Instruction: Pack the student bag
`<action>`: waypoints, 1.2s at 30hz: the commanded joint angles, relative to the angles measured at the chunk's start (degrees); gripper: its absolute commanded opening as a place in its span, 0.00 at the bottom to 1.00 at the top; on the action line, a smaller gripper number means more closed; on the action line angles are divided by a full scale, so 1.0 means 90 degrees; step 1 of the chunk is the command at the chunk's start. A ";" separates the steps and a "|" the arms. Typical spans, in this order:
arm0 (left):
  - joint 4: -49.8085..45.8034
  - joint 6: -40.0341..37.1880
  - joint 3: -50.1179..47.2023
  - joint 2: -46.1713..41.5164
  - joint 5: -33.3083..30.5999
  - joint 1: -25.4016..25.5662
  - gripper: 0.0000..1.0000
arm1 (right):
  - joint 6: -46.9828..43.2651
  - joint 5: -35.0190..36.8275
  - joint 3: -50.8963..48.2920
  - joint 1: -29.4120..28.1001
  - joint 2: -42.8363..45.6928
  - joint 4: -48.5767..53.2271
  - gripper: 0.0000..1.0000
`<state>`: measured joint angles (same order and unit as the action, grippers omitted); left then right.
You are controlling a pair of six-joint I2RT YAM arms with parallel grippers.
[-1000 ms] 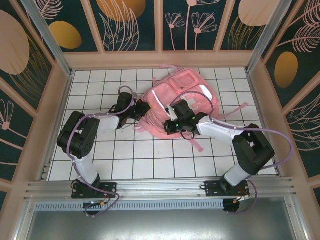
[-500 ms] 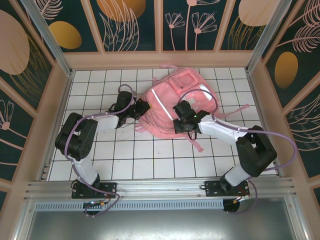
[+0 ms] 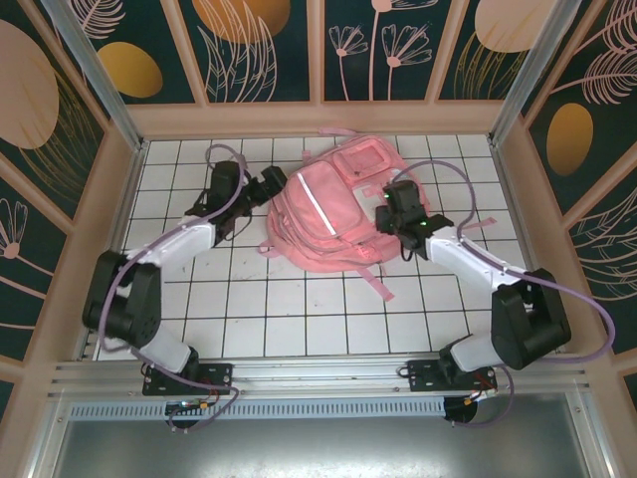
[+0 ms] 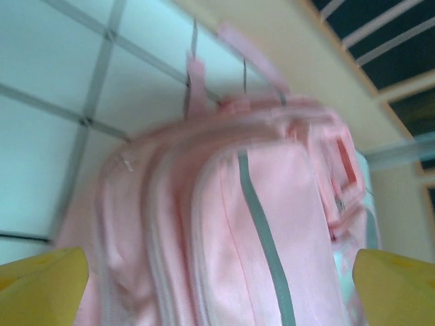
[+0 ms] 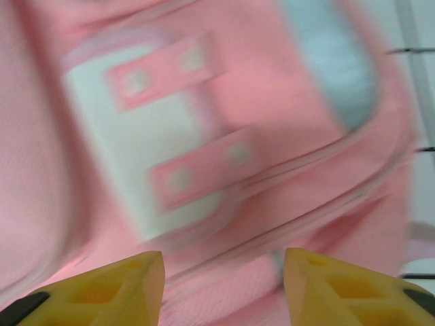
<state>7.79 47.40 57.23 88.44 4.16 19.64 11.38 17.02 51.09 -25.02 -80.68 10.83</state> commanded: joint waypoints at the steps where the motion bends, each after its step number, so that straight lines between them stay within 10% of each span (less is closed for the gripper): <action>1: -0.0850 -0.1295 -0.0267 -0.0824 -0.2478 -0.0095 0.99 | -0.0260 0.0805 -0.0699 0.0900 0.0166 -0.1597 0.49; 12: 0.1867 -0.3733 -0.3391 -0.2102 -0.5899 -0.0558 0.99 | -0.1085 -0.0065 -0.3355 0.2393 0.0130 -0.6988 0.51; 14: 0.2880 -0.4043 -0.3886 -0.2019 -0.5832 -0.0685 0.99 | -0.1090 -0.0206 -0.3762 0.2522 0.0096 -0.7776 0.53; 19: 0.4755 -0.4543 -0.4626 -0.1566 -0.4993 -0.1014 0.99 | -0.1017 -0.1004 -0.4100 0.2826 -0.0625 -0.8869 0.98; 27: 0.6707 -0.4442 -0.4902 -0.0874 -0.3064 -0.1876 0.99 | -0.0994 -0.1195 -0.4295 0.2889 -0.0830 -0.9344 0.99; 36: 0.8044 -0.4561 -0.5134 -0.0006 -0.2476 -0.1957 0.99 | -0.1010 -0.1178 -0.4290 0.2866 -0.0821 -0.9320 0.99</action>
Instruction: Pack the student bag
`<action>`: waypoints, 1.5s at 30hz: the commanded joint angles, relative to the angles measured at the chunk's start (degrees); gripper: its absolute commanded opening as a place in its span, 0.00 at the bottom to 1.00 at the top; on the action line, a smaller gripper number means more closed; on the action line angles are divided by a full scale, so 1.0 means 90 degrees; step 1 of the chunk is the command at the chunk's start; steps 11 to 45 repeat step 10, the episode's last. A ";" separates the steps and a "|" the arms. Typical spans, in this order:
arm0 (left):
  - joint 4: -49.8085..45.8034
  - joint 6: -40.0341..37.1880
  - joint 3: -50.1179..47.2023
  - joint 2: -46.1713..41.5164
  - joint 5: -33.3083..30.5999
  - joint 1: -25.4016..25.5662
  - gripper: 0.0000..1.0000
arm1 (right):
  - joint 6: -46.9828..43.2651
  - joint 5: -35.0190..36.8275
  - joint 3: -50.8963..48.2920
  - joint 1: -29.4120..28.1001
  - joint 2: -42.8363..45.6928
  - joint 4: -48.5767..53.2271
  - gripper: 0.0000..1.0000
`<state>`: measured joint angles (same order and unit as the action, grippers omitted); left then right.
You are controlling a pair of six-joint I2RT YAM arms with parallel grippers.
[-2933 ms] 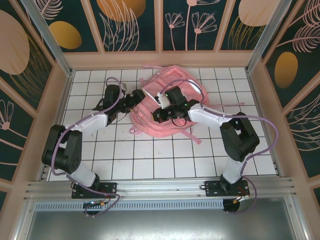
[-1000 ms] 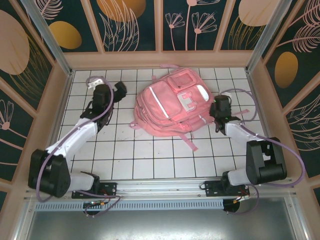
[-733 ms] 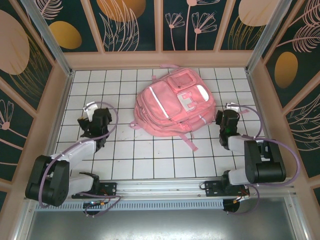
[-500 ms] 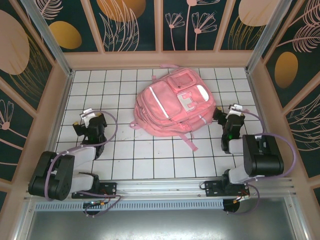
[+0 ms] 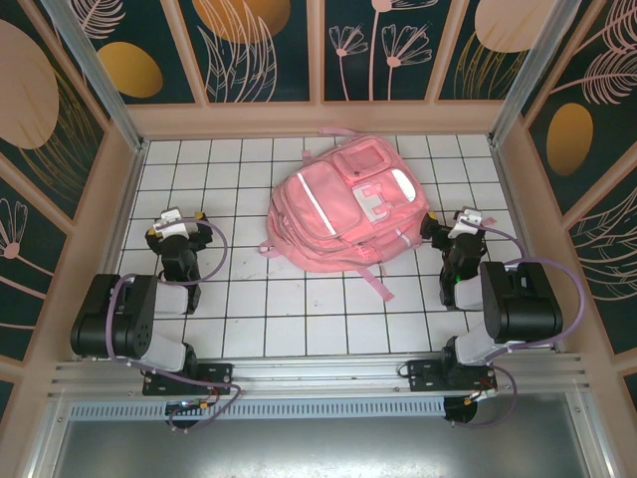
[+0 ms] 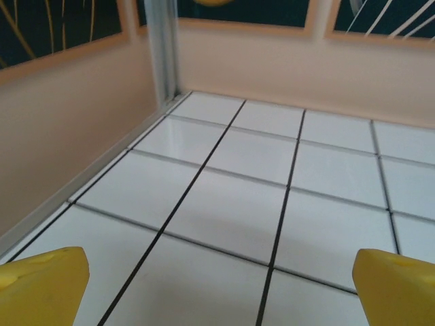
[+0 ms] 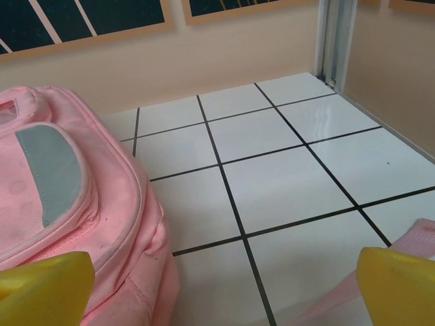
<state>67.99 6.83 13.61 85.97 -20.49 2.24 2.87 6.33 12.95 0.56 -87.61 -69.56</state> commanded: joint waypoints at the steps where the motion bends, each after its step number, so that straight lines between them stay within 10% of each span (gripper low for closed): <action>1: 0.0925 -0.0032 -0.0212 0.0121 0.0316 -0.0024 0.99 | -0.0070 0.0010 -0.0048 0.0025 -0.0059 -0.0386 0.99; 45: 0.0779 -0.0102 -0.0124 0.0126 0.0344 -0.0029 0.99 | -0.0114 0.0010 -0.0030 -0.0020 -0.0060 -0.0374 0.99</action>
